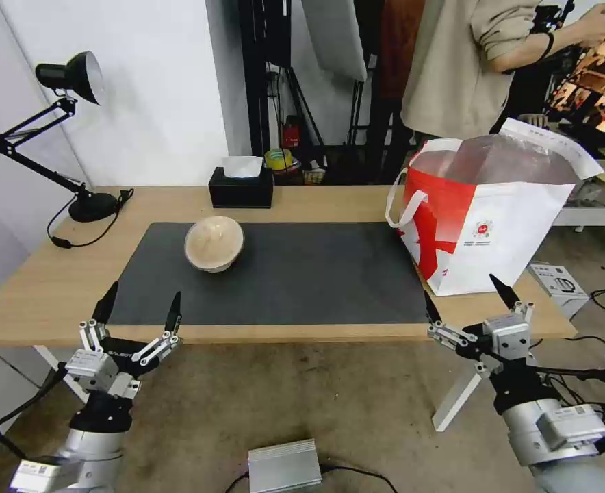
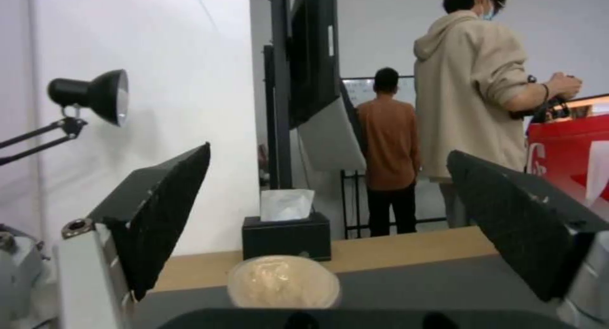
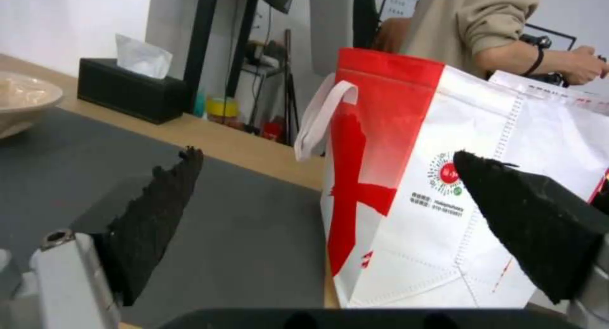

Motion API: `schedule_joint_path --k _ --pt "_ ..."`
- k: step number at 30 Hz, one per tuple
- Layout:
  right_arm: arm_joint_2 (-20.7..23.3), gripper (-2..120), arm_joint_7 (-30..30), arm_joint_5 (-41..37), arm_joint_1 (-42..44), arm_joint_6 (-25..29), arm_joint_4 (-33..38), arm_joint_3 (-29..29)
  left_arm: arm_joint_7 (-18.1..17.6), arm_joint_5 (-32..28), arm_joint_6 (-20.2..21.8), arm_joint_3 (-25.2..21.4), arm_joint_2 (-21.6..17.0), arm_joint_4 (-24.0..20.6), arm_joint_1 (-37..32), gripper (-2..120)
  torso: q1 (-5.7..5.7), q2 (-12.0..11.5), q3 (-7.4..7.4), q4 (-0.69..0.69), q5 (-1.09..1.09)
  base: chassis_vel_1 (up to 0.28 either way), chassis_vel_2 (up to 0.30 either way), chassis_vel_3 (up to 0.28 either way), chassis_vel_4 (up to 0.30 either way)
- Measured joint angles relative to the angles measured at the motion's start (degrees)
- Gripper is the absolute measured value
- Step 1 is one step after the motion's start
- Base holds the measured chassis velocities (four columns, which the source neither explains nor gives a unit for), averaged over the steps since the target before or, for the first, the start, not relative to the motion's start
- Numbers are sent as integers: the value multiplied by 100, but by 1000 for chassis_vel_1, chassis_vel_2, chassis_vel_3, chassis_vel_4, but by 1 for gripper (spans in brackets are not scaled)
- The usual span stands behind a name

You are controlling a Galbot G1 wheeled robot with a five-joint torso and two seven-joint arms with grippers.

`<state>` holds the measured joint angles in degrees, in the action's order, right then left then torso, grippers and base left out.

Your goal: Pick up the trash from the table and place it into the takeout bag.

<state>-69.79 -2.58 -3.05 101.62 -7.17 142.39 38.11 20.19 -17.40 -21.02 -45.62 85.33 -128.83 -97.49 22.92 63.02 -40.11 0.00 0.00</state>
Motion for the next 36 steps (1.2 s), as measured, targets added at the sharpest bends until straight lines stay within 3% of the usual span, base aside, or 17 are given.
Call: schedule_joint_path --k 13,17,28,36 --pt "2 100 0 -6 -3 0 -5 -2 -191 184 471 78 -290 -83 341 100 0 0 0 -1 0 0 0 0 0" --pt "4 100 0 -8 -4 0 -7 -3 -224 280 665 300 -630 159 607 100 0 0 0 0 -1 0 0 0 0" --pt "4 100 -2 -12 -6 0 -7 -3 -245 303 775 550 -1542 698 937 100 0 0 0 1 -1 0 0 0 0" --pt "4 100 -4 -14 -7 -1 -7 -3 -306 270 809 1023 -2316 1311 1376 100 0 0 0 0 -1 0 0 0 0"
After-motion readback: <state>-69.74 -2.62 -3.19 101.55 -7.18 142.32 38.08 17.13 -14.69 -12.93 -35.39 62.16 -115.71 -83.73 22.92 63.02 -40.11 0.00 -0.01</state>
